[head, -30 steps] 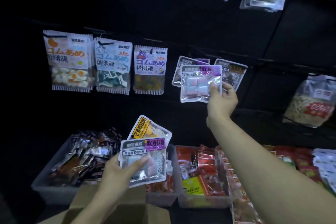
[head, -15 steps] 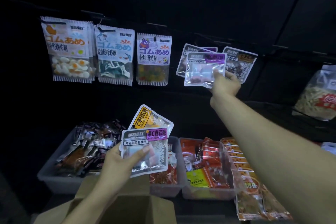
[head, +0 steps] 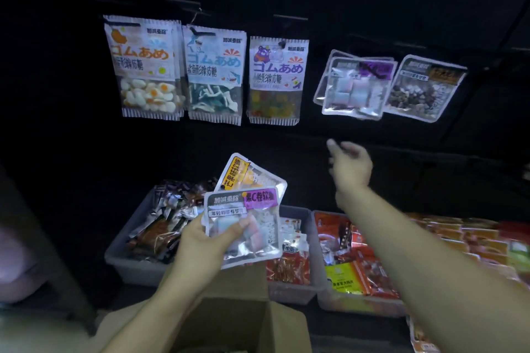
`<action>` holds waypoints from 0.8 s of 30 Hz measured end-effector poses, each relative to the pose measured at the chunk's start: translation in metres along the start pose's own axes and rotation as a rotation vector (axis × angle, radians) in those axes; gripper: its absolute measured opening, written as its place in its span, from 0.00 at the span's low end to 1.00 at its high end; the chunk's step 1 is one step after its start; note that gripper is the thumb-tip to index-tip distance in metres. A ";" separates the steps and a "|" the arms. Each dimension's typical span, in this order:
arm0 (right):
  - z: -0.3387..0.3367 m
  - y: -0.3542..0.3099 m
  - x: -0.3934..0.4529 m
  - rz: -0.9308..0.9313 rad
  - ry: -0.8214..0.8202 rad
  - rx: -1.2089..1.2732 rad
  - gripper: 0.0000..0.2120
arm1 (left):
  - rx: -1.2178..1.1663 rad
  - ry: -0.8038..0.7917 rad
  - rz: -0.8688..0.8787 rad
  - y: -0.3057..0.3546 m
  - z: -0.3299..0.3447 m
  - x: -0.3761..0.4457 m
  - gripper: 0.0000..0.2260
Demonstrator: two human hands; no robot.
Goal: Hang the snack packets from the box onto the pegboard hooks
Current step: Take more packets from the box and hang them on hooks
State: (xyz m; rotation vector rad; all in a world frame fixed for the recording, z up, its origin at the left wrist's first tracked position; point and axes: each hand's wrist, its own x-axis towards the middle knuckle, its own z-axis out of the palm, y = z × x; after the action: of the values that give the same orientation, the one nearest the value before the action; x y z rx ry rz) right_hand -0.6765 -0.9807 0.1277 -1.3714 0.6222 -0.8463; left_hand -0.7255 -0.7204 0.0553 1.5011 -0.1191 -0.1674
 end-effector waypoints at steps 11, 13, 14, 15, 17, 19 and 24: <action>-0.010 0.056 -0.147 0.054 -0.600 -0.220 0.22 | -0.308 0.118 -0.059 -0.006 -0.015 -0.003 0.18; -0.007 0.058 -0.153 0.059 -0.644 -0.225 0.23 | -0.291 0.117 -0.042 -0.009 -0.017 -0.006 0.22; -0.006 0.059 -0.154 0.076 -0.652 -0.214 0.23 | -0.271 0.114 -0.028 -0.009 -0.017 -0.007 0.24; -0.005 0.060 -0.155 0.092 -0.653 -0.206 0.24 | -0.256 0.107 -0.017 -0.009 -0.017 -0.009 0.26; -0.006 0.061 -0.155 0.101 -0.648 -0.196 0.23 | -0.237 0.091 -0.001 -0.010 -0.017 -0.011 0.27; -0.009 0.062 -0.152 0.089 -0.636 -0.180 0.18 | -0.242 0.081 0.008 -0.010 -0.017 -0.011 0.24; -0.018 0.058 -0.136 0.025 -0.530 -0.125 0.12 | -0.274 0.103 -0.014 -0.013 -0.016 -0.008 0.13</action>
State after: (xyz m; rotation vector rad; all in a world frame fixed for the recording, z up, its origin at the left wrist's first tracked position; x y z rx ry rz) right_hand -0.7600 -0.8806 0.0557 -1.6163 0.2800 -0.3969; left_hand -0.7306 -0.7043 0.0414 1.2348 -0.0023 -0.1119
